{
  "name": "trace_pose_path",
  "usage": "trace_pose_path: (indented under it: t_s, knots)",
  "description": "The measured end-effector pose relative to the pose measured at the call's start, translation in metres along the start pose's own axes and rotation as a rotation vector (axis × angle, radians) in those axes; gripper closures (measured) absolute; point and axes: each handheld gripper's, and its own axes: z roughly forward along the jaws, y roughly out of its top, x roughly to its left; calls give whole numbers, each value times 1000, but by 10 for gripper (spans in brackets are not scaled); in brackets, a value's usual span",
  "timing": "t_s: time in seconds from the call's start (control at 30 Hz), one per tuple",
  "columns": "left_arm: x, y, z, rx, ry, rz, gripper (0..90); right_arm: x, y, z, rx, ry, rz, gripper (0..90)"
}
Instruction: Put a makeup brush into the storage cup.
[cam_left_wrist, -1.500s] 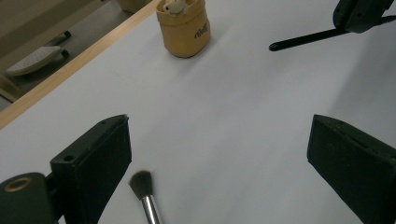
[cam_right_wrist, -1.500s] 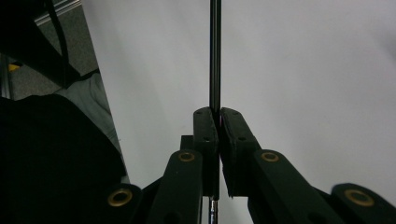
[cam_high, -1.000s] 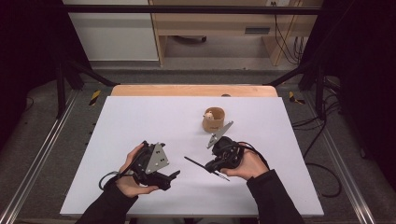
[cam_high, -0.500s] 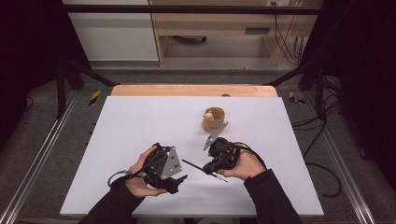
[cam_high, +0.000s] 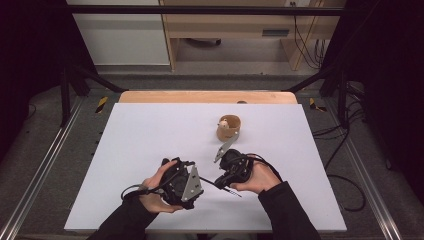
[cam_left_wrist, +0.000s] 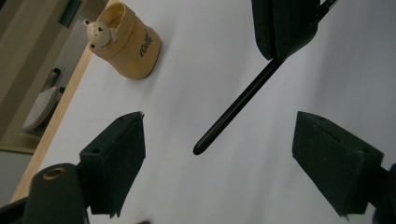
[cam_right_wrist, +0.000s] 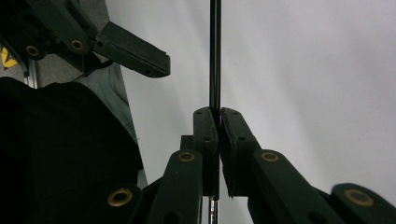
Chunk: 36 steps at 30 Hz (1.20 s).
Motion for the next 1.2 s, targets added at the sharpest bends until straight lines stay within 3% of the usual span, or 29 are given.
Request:
trace_pose_path:
  t_s: [0.43,0.87,1.2]
  knots:
    - [-11,4,4,14,33,149,361,3,2,3,2,31,-10,856]
    - [-15,5,6,32,29,237,553,4,5,5,16,54,-21,856]
    - [-24,5,10,52,30,343,708,5,6,8,33,68,-22,856]
